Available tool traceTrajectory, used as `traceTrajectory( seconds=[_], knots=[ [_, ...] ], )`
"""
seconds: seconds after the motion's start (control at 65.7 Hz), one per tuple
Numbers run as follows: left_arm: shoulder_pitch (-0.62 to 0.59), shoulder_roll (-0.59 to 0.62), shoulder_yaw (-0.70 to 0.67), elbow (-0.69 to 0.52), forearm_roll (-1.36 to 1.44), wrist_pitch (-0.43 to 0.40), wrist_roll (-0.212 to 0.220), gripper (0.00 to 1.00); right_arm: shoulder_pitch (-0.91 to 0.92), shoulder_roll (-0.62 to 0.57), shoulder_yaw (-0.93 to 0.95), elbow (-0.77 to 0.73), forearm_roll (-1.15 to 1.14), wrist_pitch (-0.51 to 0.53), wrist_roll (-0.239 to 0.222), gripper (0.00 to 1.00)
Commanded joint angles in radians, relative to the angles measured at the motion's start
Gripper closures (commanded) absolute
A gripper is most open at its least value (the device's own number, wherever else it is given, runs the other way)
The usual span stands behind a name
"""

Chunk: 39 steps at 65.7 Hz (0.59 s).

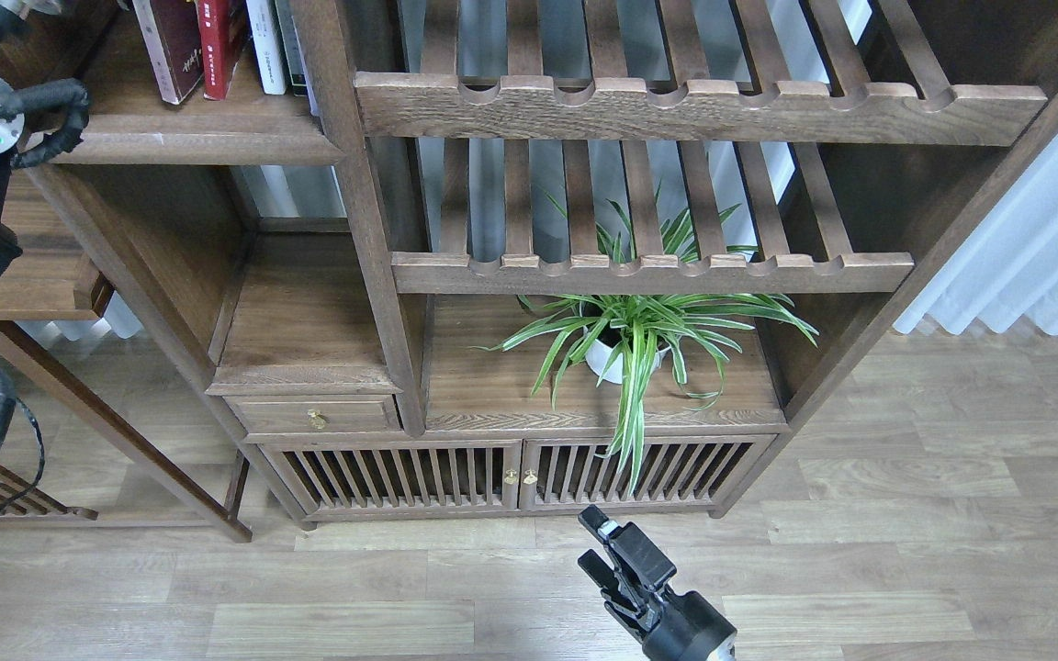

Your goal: Organize books on shelf

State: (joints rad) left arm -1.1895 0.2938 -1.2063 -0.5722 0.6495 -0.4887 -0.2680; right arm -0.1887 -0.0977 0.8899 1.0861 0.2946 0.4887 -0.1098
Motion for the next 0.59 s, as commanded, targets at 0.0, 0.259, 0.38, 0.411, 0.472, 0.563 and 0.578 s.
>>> traceTrajectory(
  seconds=[0.0, 0.259, 0.38, 0.411, 0.472, 0.563, 0.578],
  knots=[
    [0.034, 0.001, -0.021, -0.074, -0.001, 0.000, 0.003, 0.24, 0.000, 0.000, 0.001, 0.000, 0.000, 0.000, 0.001, 0.00],
    [0.171, 0.007, -0.133, -0.228, -0.008, 0.000, 0.021, 0.20, 0.002, 0.000, -0.002, 0.000, 0.000, 0.000, -0.001, 0.00],
    [0.220, 0.007, -0.180, -0.287, -0.028, 0.000, 0.072, 0.20, 0.000, 0.000, -0.003, 0.000, 0.000, 0.000, -0.001, 0.00],
    [0.238, 0.007, -0.194, -0.307, -0.044, 0.000, 0.099, 0.19, 0.000, 0.000, -0.005, 0.000, 0.000, 0.000, -0.001, 0.00],
    [0.280, 0.007, -0.219, -0.353, -0.089, 0.000, 0.157, 0.19, -0.002, 0.000, -0.005, 0.000, 0.000, 0.000, -0.001, 0.00],
    [0.343, 0.007, -0.231, -0.431, -0.163, 0.000, 0.211, 0.18, -0.003, 0.000, -0.008, 0.003, -0.002, 0.000, -0.001, 0.00],
    [0.352, 0.007, -0.233, -0.445, -0.169, 0.000, 0.214, 0.18, -0.003, 0.000, -0.009, 0.005, -0.002, 0.000, -0.001, 0.00]
  ],
)
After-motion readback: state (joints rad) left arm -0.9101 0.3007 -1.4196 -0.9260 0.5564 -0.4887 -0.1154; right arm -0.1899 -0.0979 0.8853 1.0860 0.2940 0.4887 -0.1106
